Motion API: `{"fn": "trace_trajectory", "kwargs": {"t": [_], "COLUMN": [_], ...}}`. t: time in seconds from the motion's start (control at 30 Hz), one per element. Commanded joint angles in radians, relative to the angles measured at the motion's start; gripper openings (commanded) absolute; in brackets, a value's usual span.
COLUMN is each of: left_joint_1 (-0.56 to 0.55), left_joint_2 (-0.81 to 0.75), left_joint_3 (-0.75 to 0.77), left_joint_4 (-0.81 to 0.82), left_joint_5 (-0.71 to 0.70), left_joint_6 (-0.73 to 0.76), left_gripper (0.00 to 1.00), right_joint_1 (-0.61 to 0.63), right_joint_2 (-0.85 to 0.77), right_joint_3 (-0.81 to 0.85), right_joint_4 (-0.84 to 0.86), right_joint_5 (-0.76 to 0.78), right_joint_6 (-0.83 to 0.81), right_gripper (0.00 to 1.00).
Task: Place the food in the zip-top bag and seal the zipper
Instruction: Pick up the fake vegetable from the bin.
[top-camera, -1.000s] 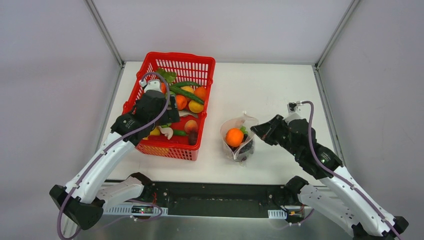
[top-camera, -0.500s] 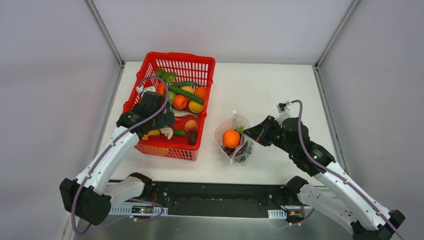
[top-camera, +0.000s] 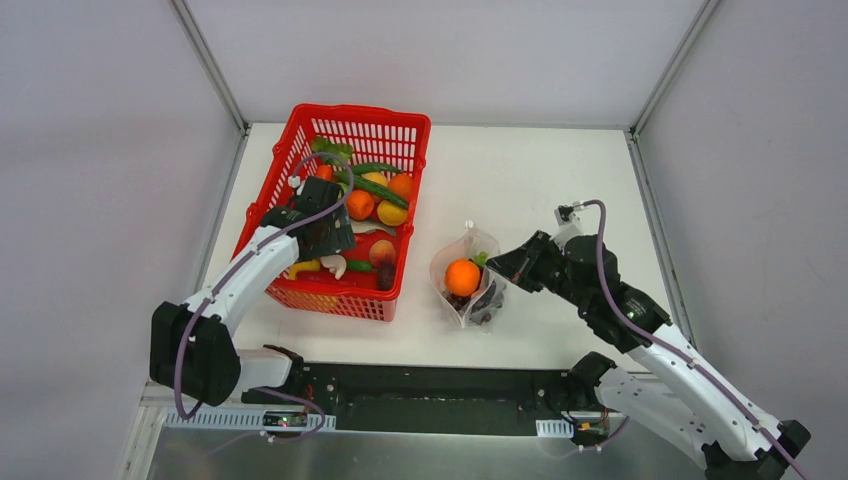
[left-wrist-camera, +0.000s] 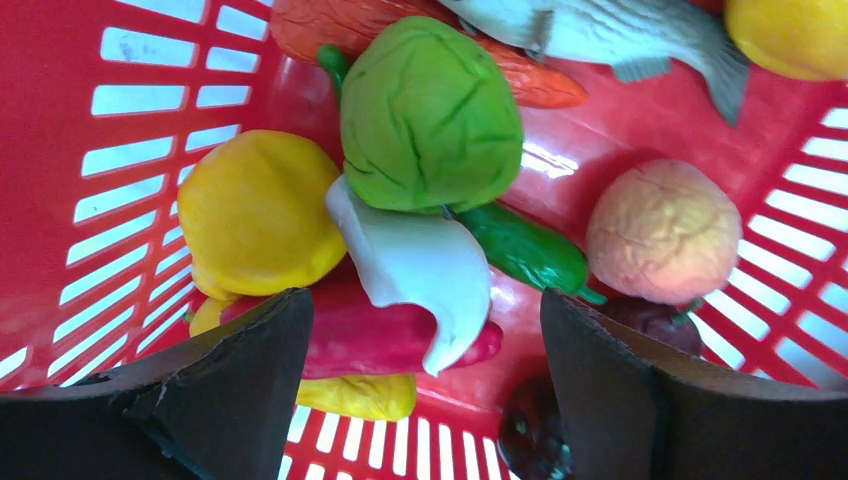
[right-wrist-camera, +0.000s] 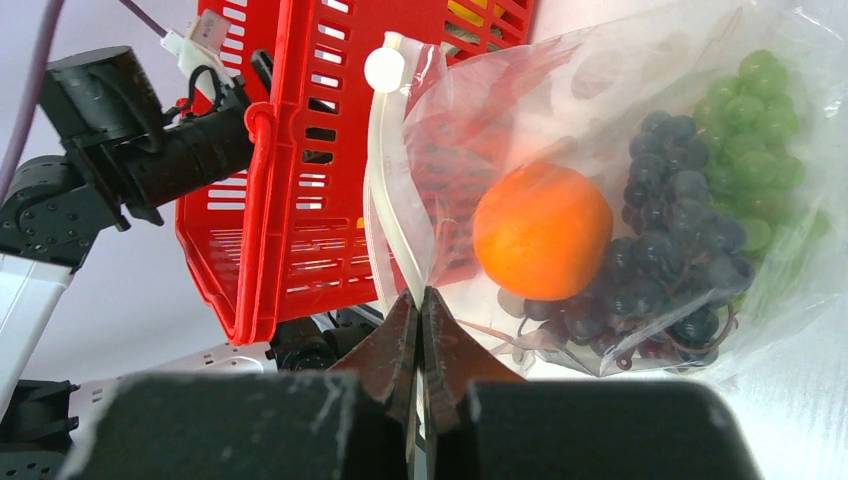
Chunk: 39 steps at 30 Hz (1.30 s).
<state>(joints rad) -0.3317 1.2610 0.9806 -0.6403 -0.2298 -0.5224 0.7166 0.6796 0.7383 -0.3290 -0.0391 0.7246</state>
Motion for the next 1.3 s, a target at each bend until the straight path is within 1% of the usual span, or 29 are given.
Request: {"fn": "trace_trajectory", "kwargs": {"t": [0.0, 0.1, 0.17, 0.33, 0.5, 0.6, 0.7, 0.83, 0.97, 1.07, 1.2, 1.27], "left_joint_1": [0.026, 0.046, 0.053, 0.054, 0.056, 0.054, 0.054, 0.054, 0.054, 0.054, 0.054, 0.054], "left_joint_2": [0.039, 0.06, 0.082, 0.137, 0.146, 0.135, 0.094, 0.068, 0.066, 0.061, 0.054, 0.046], "left_joint_3": [-0.007, -0.016, -0.027, -0.057, -0.104, -0.098, -0.11, -0.11, -0.13, -0.151, -0.17, -0.18], "left_joint_4": [-0.016, 0.008, 0.036, 0.08, 0.136, 0.129, 0.136, 0.13, 0.132, 0.147, 0.156, 0.16], "left_joint_5": [-0.143, -0.151, -0.131, -0.099, -0.084, -0.058, -0.056, -0.045, -0.029, -0.009, 0.022, 0.031], "left_joint_6": [-0.053, -0.067, -0.067, -0.086, -0.101, -0.098, -0.09, -0.079, -0.086, -0.087, -0.083, -0.079], "left_gripper": [0.84, 0.83, 0.79, 0.68, 0.57, 0.56, 0.6, 0.61, 0.57, 0.5, 0.45, 0.4], "right_joint_1": [-0.005, -0.004, -0.004, -0.004, -0.005, -0.004, -0.005, -0.005, -0.005, -0.005, -0.005, -0.004], "right_joint_2": [-0.024, -0.015, -0.009, 0.003, -0.001, 0.001, -0.003, -0.004, -0.004, -0.008, -0.009, -0.007], "right_joint_3": [0.008, 0.011, 0.012, 0.015, 0.012, 0.013, 0.012, 0.007, 0.008, 0.008, 0.006, 0.006], "right_joint_4": [0.02, 0.016, 0.015, 0.017, 0.015, 0.012, 0.01, 0.018, 0.017, 0.014, 0.015, 0.015], "right_joint_5": [0.031, 0.028, 0.027, 0.027, 0.031, 0.031, 0.031, 0.031, 0.029, 0.031, 0.031, 0.031], "right_joint_6": [0.002, 0.004, 0.003, 0.004, 0.011, 0.009, 0.01, 0.016, 0.016, 0.016, 0.016, 0.018], "right_gripper": [0.0, 0.0, 0.0, 0.0, 0.0, 0.0, 0.0, 0.0, 0.0, 0.0, 0.0, 0.0]}}
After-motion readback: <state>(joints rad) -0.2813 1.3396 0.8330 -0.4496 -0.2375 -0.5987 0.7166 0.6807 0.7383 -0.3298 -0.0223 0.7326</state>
